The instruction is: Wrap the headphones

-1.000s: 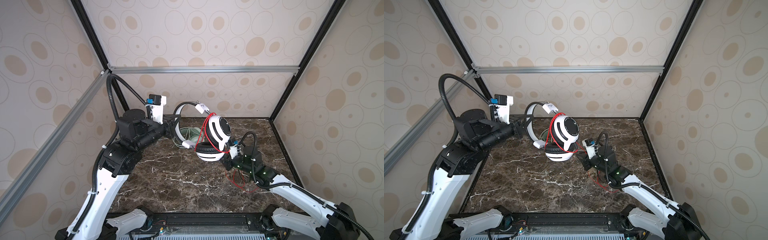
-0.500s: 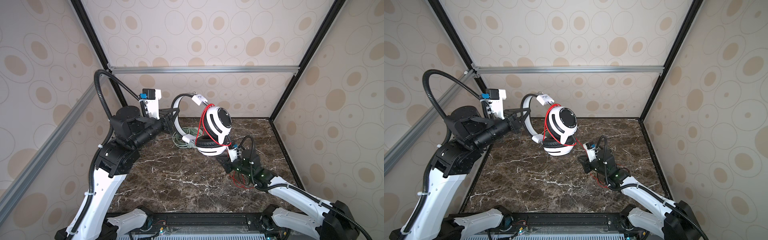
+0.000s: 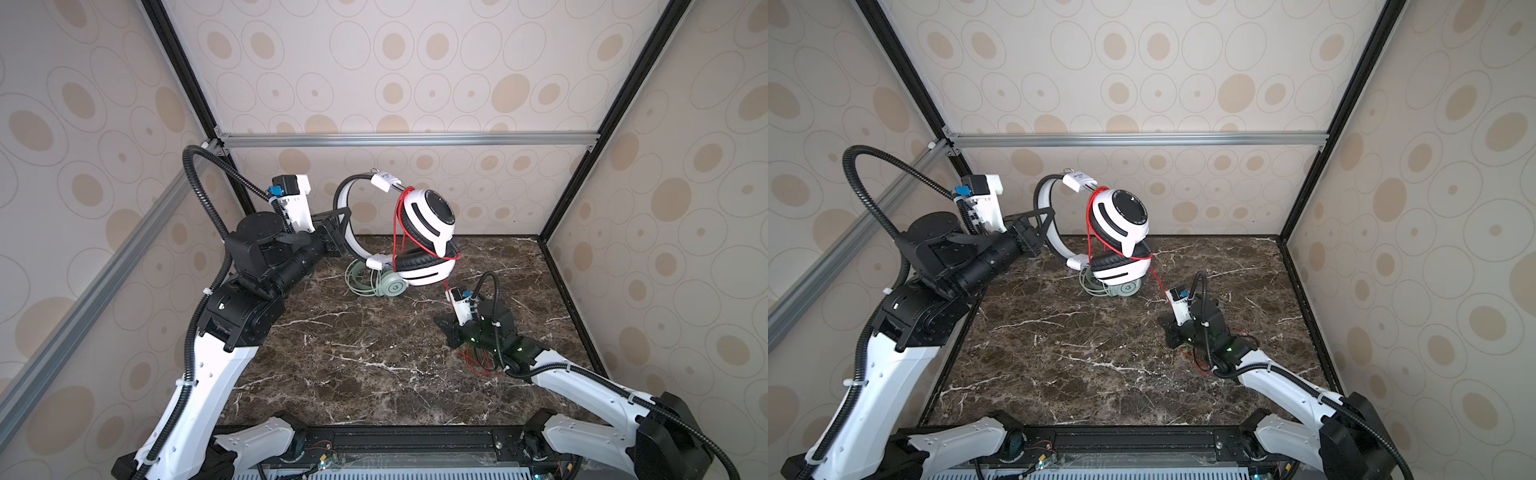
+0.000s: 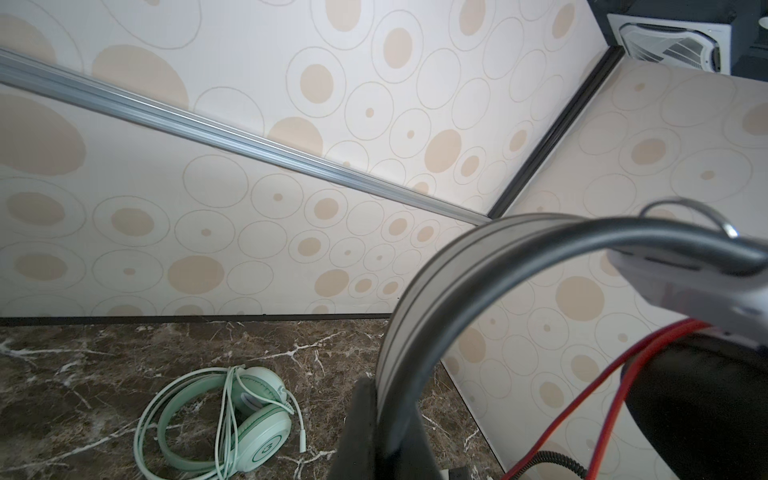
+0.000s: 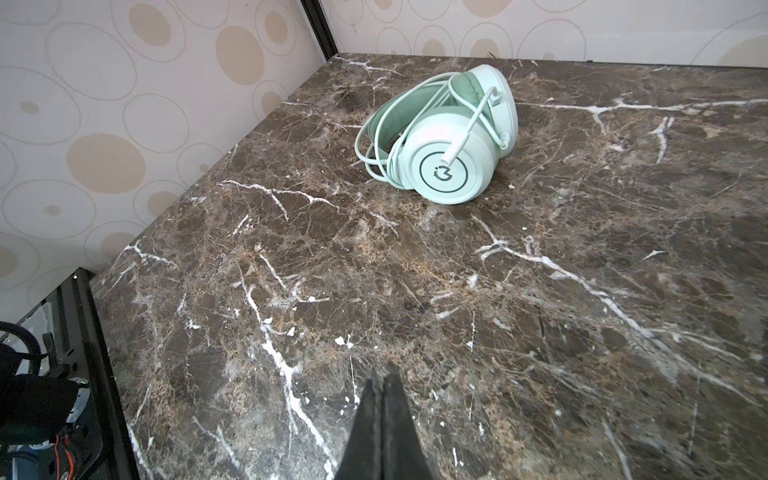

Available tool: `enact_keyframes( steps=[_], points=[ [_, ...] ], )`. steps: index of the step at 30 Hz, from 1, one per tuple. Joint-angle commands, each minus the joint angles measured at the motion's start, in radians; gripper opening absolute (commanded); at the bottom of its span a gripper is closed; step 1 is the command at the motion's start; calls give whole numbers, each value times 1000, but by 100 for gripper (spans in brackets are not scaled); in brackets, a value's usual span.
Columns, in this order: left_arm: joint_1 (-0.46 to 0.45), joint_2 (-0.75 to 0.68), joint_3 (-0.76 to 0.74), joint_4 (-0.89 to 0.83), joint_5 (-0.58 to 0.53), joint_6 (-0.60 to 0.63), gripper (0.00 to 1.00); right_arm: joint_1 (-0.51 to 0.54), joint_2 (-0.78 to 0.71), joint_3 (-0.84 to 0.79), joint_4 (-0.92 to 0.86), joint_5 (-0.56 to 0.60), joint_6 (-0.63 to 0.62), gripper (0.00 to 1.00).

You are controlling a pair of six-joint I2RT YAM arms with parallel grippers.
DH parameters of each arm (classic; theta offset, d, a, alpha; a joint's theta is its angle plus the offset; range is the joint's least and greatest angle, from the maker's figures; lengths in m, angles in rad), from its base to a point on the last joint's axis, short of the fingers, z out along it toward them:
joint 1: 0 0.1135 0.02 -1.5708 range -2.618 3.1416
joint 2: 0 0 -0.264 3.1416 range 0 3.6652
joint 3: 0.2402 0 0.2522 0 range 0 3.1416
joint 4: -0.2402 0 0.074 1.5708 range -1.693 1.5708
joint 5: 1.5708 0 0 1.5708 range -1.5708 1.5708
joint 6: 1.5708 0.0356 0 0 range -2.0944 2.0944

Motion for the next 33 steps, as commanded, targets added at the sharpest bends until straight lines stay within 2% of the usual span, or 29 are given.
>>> enact_keyframes(
  steps=[1,8,14,27,33],
  points=[
    [3,-6,26,130,-114,-132,0,6,3,23,-64,48,-7,0],
    [14,29,9,125,-225,-223,0,60,-16,41,-138,117,-41,0],
    [31,69,-8,152,-234,-271,0,137,-13,53,-171,181,-58,0],
    [59,122,-65,161,-315,-225,0,289,32,100,-198,257,-77,0],
    [63,133,-131,163,-344,-214,0,381,86,173,-250,308,-122,0]
  ],
)
